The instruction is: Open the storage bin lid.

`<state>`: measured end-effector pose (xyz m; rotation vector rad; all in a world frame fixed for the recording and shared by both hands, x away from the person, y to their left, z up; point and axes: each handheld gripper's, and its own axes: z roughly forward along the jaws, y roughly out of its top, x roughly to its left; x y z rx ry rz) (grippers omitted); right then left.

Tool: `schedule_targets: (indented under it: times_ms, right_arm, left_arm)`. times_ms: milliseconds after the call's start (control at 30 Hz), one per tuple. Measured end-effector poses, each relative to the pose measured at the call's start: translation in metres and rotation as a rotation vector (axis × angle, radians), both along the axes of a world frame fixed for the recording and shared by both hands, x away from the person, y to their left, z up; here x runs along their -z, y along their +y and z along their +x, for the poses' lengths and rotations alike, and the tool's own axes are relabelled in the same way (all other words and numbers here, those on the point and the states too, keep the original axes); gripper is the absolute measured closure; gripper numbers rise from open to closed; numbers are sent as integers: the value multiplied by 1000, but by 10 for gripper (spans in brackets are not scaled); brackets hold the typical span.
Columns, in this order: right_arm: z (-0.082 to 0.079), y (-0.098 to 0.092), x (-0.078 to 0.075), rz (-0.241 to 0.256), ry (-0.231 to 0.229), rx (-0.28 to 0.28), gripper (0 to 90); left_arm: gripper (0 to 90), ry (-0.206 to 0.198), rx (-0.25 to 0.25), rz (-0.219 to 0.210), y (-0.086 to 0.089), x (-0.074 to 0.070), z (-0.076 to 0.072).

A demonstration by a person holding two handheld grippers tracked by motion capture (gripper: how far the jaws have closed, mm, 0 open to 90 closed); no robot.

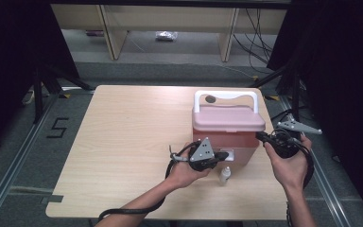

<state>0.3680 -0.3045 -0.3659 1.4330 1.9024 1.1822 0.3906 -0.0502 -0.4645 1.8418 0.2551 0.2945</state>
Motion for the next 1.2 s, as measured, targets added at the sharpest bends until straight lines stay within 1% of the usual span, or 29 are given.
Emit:
schedule_targets:
  times_ms: [67, 100, 167, 200, 233, 267, 300, 333, 367, 400, 467, 500, 533, 567, 633, 667, 700, 800, 833, 867, 900, 967, 1000, 1100, 1167, 1200]
  right_arm:
    - [0, 0, -1, 3, -5, -4, 900]
    - [1, 1, -2, 8, -15, 6, 900]
    - [1, 2, -2, 10, -18, 8, 900]
    - [1, 1, -3, 2, -20, 10, 900]
    - [0, 4, -4, 21, 6, 30, 900]
    - [0, 4, -4, 21, 6, 30, 900]
    - [1, 3, -4, 1, -10, 20, 900]
    - [2, 4, -3, 18, -31, 19, 900]
    - [2, 4, -3, 18, -31, 19, 900]
    - [3, 5, -3, 22, -40, 17, 900]
    - [3, 5, -3, 13, -42, 21, 900]
    - [3, 7, -4, 23, -51, 30, 900]
    - [3, 7, -4, 23, -51, 30, 900]
    - [3, 6, -4, 16, -64, 24, 900]
    - [4, 7, -5, 18, -65, 32, 900]
    - [5, 6, -6, 5, -74, 25, 900]
    - [5, 8, -6, 27, -64, 34, 900]
    - [8, 9, -7, 8, -81, 31, 900]
    - [7, 11, -8, 38, -66, 46, 900]
    - [7, 11, -8, 38, -66, 46, 900]
    - [9, 9, -8, 7, -90, 26, 900]
    - [11, 11, -10, 14, -88, 26, 900]
    - [12, 11, -10, 6, -106, 25, 900]
    - [13, 12, -12, 18, -98, 31, 900]
    - [16, 14, -12, 0, -118, 31, 900]
    - [16, 14, -12, 0, -118, 31, 900]
  left_arm:
    - [894, 1, -2, -1, 0, 0, 0]
    - [894, 1, -3, -1, 0, 0, 0]
    - [894, 1, -5, -1, 0, 0, 0]
    - [895, 1, -5, -1, 0, 0, 0]
    - [895, 1, -6, 0, 0, 0, 0]
    - [895, 0, -7, 2, 0, 0, 0]
    - [895, 0, -8, 3, 0, 0, 0]
    - [895, 1, -9, 2, -1, 0, 0]
    - [895, 1, -9, 2, -1, 0, 0]
    - [895, 1, -11, 1, -1, 0, -1]
    - [895, 1, -11, -1, -1, 1, -1]
    - [895, 1, -11, 0, -1, 1, -1]
    - [895, 1, -11, -1, -1, 1, -1]
    - [895, 1, -12, -3, -1, 1, -1]
    - [895, 0, -11, -4, -1, 1, -1]
    - [895, 1, -12, -4, -1, 1, -1]
    - [895, 1, -12, -3, -1, 1, -1]
    - [895, 3, -11, -1, -1, 1, -1]
    - [895, 2, -12, -1, -1, 1, -1]
    - [895, 2, -12, -1, -1, 1, -1]
    - [895, 3, -12, -1, -1, 1, -1]
    - [895, 3, -13, -4, -1, 1, -1]
    - [896, 4, -13, -5, -1, 1, -1]
    - [895, 10, -14, -11, -1, 2, -1]
    - [896, 12, -14, -11, -1, 2, -1]
    - [896, 12, -13, -11, -1, 2, -1]
